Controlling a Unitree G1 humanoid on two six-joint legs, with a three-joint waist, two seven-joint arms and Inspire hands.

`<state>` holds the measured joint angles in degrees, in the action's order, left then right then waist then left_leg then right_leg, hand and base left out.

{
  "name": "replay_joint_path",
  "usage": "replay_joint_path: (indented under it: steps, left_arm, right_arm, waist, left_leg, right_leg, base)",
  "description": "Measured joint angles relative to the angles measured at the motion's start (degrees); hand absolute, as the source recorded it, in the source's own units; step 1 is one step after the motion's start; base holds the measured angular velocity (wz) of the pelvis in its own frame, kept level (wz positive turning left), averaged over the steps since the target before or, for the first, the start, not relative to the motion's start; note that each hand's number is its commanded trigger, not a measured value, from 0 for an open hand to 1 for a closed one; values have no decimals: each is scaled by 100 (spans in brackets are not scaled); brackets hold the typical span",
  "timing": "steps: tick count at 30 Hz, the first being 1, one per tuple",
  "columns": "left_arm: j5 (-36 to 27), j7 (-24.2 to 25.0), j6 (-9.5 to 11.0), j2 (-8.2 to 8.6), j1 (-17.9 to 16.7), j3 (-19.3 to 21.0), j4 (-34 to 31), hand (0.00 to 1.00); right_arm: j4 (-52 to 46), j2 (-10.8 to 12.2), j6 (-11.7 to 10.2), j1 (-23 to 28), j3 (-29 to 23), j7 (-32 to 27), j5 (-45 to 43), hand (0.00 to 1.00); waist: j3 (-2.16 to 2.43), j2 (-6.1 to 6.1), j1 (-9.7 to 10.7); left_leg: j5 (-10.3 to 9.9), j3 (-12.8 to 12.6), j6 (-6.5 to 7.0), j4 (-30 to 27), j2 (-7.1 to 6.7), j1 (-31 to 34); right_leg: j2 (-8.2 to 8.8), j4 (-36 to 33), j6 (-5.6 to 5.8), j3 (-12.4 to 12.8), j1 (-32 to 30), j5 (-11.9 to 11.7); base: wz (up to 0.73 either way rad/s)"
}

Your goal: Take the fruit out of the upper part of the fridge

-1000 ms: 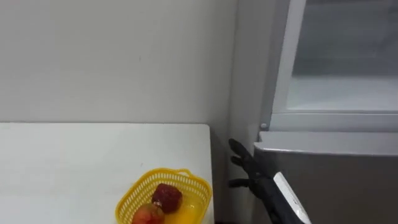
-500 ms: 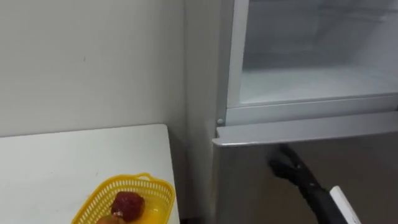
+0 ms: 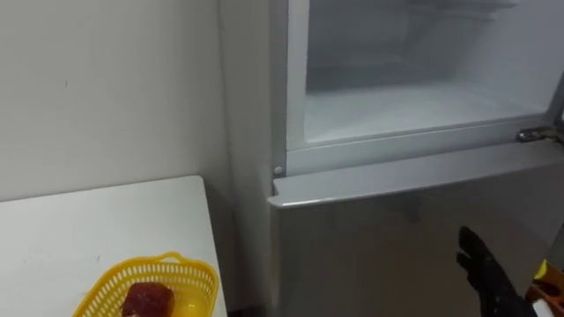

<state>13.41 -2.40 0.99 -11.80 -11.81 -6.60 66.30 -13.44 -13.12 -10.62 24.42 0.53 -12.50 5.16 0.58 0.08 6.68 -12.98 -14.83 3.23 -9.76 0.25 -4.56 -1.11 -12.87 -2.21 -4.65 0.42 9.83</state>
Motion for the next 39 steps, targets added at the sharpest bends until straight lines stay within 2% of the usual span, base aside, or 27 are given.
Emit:
replay_joint_path:
  steps: [3, 5, 7, 9, 10, 13, 18, 20, 22, 25, 28, 33, 35, 39]
  left_arm:
    - [-24, 8, -4, 1, -99, -9, -196, 0]
    - [-39, 20, 0, 1, -115, -7, -263, 0]
    - [-42, 24, 2, 0, -90, -7, -282, 0]
    - [-43, 18, 8, -17, -77, -7, -364, 0]
    - [-65, 11, 29, -19, -101, -6, -421, 0]
    - [-258, 11, 72, -18, -109, 8, -512, 0]
    - [-258, 9, 121, -29, -178, 227, -574, 0]
    - [-260, 14, 175, -56, -213, 478, -575, 0]
    - [-249, 11, 195, -71, -303, 676, -592, 0]
    - [-255, 4, 202, -100, -403, 894, -740, 0]
    - [-255, 5, 200, -109, -555, 934, -966, 0]
    - [-258, 8, 191, -78, -618, 1475, -1143, 0]
    - [-255, -55, 192, -72, -611, 1643, -1160, 0]
    - [-244, -120, 186, -39, -611, 1777, -1149, 0]
  right_arm:
    - [499, 20, 7, 85, -160, -75, 489, 0]
    - [880, 128, 21, 170, -309, -236, 1013, 0]
    - [1231, 157, 22, 126, -442, -321, 1520, 0]
    - [1585, 156, 20, 53, -564, -379, 2122, 0]
    - [1766, 164, 23, 47, -664, -396, 2629, 0]
    - [1907, 162, 30, 38, -886, -484, 4062, 0]
    - [2135, 170, 23, -128, -1165, -438, 6152, 0]
    - [2338, 167, 17, -293, -1428, -375, 7127, 0]
    - [2502, 163, 1, -449, -1689, -366, 7593, 0]
    - [2638, 135, -43, -600, -2046, -276, 8102, 0]
    - [2782, 115, -40, -745, -2426, -100, 8372, 0]
    - [2820, 106, 8, -986, -3190, -59, 8463, 0]
    - [2853, 9, 14, -1190, -3473, -49, 8686, 0]
    - [2856, -27, 24, -1389, -3687, 149, 8745, 0]
  waist:
    - [3, -11, 88]
    - [11, -47, 93]
    - [-20, -45, 103]
    - [-22, -58, 120]
    - [-11, -75, 124]
    - [-24, -51, 129]
    - [-40, -94, 146]
    - [-41, -140, 146]
    - [-38, -168, 141]
    - [-32, -195, 147]
    - [-29, -200, 217]
    - [-29, -237, 276]
    - [-28, -251, 339]
    - [-31, -274, 393]
  left_leg:
    - [-11, -4, 2, 5, 1, -5]
    - [-11, -4, 2, 5, 0, -11]
    - [-11, -21, 2, 1, -1, -14]
    - [-11, -22, 3, 4, -2, -10]
    - [-11, -25, 3, 6, -3, -16]
    - [-11, -34, 3, 16, -2, -11]
    - [-12, -30, 2, 11, -1, -6]
    - [-13, -11, 2, 10, -2, 2]
    - [-13, -7, 1, 12, -2, 10]
    - [-12, 13, 0, 2, -2, 38]
    - [-12, 30, -1, -3, -5, 38]
    - [-11, 15, -2, 0, -5, 42]
    - [-12, 12, -2, 4, -7, 39]
    - [-12, 16, -3, 12, -9, 38]
  right_leg:
    - [-1, 25, 0, 5, -19, 0]
    - [-1, 24, 0, 8, -20, 1]
    - [-3, 19, 0, 28, -29, 1]
    - [-2, 23, 2, 30, -45, 4]
    - [-2, 25, 1, 34, -34, 7]
    - [-2, 10, -1, 36, 3, 7]
    - [-3, 21, -6, 43, -45, 25]
    - [-1, 20, -11, 26, -45, 34]
    - [8, 19, -16, -8, -52, 42]
    - [8, 26, -17, -26, -73, 48]
    - [7, 32, -16, -33, -34, 47]
    - [2, 31, -16, -19, -14, 48]
    - [5, 27, -11, -22, -20, 52]
    - [5, 25, -15, -17, -46, 58]
  base:
    - [0]
    - [0]
    - [-4]
    - [0]
    - [0]
    - [0]
    - [1]
    - [5]
    - [3]
    - [1]
    - [4]
    - [-1]
    - [0]
    - [0]
